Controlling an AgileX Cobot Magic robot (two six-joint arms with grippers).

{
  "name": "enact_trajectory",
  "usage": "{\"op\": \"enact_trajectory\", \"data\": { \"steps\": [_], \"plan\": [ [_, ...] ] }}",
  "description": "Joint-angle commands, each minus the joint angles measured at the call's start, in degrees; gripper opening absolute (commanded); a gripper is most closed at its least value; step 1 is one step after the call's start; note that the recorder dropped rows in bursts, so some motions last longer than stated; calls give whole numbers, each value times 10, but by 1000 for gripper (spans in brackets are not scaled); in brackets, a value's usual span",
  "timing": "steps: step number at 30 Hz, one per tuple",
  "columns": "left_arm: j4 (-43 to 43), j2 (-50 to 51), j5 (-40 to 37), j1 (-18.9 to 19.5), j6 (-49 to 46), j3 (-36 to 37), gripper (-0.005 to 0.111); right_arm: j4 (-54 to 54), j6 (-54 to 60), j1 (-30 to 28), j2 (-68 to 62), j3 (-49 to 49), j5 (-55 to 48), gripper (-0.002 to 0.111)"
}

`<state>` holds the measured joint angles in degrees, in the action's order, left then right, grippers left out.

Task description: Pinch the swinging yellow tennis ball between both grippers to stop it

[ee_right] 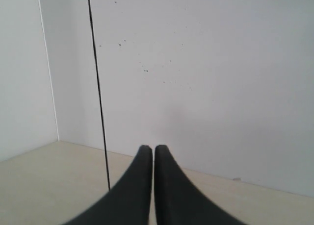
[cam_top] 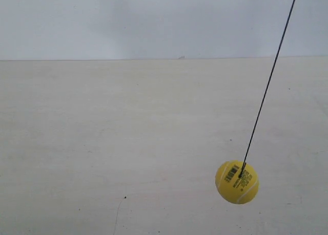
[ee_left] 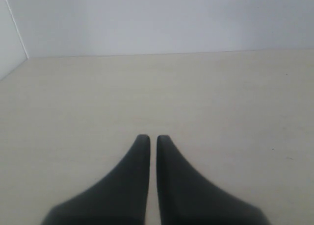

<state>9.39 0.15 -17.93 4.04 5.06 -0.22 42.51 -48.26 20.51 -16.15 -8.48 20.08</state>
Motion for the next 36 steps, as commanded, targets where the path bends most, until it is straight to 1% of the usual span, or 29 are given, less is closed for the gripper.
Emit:
{"op": "enact_trajectory", "data": {
  "steps": [1,3,4,6,8,9,10,12,15,17,20,22,26,31,33,35,36],
  "plan": [
    [-6,-2,-1,2,5,2,5,1,3,0,4,-2,5,0],
    [-6,-2,-1,2,5,2,5,-12,3,0,31,-2,-13,0],
    [-6,-2,-1,2,5,2,5,-73,3,0,61,-2,-26,0],
    [-6,-2,-1,2,5,2,5,-164,5,0,121,-2,-44,0],
    [-6,-2,-1,2,5,2,5,-172,33,-1,161,-2,-57,0],
    [-6,-2,-1,2,5,2,5,-175,36,-1,161,-2,-46,0],
    [-6,-2,1,2,5,2,5,-182,69,-8,161,-2,-29,0],
    [-6,-2,1,2,5,2,5,-205,88,-43,161,-2,-24,0],
    [-6,-2,1,2,5,2,5,-272,94,-135,161,-2,-25,0],
    [-6,-2,1,2,5,2,5,-278,105,-182,161,-2,-28,0],
    [-6,-2,1,2,5,2,5,-278,114,-237,161,-2,-43,0],
    [-6,-2,1,2,5,2,5,-278,136,-239,161,-2,-63,0],
    [-6,-2,1,2,5,2,5,-278,165,-218,161,3,-105,0],
    [-6,-2,1,2,5,2,5,-278,193,-212,161,76,-95,0],
    [-6,-2,1,2,5,2,5,-278,204,-212,161,85,-92,0],
    [-6,-2,1,2,5,2,5,-277,217,-212,161,85,-163,0],
    [-6,-2,1,2,5,2,5,-277,231,-212,161,85,-172,0]
  ]
}}
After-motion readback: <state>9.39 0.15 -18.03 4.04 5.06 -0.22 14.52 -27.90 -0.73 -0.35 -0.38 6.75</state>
